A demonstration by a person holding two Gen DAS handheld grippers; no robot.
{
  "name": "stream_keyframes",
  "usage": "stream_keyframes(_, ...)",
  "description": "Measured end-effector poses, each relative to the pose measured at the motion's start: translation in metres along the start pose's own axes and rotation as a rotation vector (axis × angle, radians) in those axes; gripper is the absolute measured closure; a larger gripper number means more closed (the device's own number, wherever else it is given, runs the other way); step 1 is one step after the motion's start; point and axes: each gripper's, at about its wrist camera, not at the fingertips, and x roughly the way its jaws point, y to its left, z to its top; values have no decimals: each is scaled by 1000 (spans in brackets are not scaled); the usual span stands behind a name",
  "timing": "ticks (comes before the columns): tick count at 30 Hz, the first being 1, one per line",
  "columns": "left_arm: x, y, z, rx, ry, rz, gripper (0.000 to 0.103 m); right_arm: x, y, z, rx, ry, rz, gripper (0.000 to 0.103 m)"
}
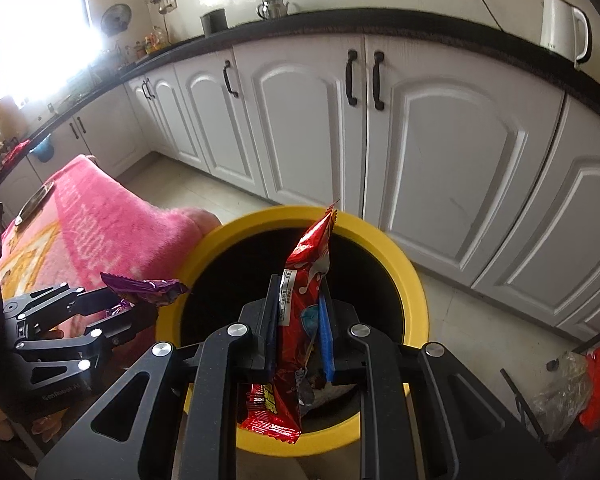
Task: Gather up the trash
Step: 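Open both tools to drop the purple wrapper and red tube into the bin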
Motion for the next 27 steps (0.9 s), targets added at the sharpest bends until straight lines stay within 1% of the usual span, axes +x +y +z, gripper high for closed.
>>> stream_keyframes(7, 27, -5, -3, 25, 80, 11, 66, 19, -12, -6, 32, 59, 16, 84)
stream_keyframes(14, 43, -8, -1, 38, 123, 16, 65, 29, -25, -10, 85, 98, 31, 82)
stream_keyframes(16, 45, -9, -1, 44, 124, 22, 59, 31, -27, -11, 93, 106, 34, 78)
stream_keyframes(18, 46, -10, 0, 47, 128, 31, 50, 31, -28, -11, 95, 104, 30, 74)
stream_keyframes(20, 44, -11, 0, 48, 131, 33, 47, 30, -31, -12, 103, 101, 25, 70)
stream_keyframes(22, 40, -11, -1, 51, 130, 38, 41, 28, -33, -11, 113, 92, 22, 66)
stream_keyframes(24, 32, -10, -1, 50, 125, 49, 29, 23, -34, -9, 114, 78, 13, 63)
stream_keyframes(25, 28, -8, 0, 45, 120, 51, 28, 19, -33, -9, 112, 68, 6, 58)
stream_keyframes(26, 24, -6, 1, 40, 115, 53, 25, 16, -34, -7, 111, 59, 3, 55)
stream_keyframes(27, 19, -5, 1, 34, 109, 57, 18, 12, -33, -7, 110, 49, -1, 51)
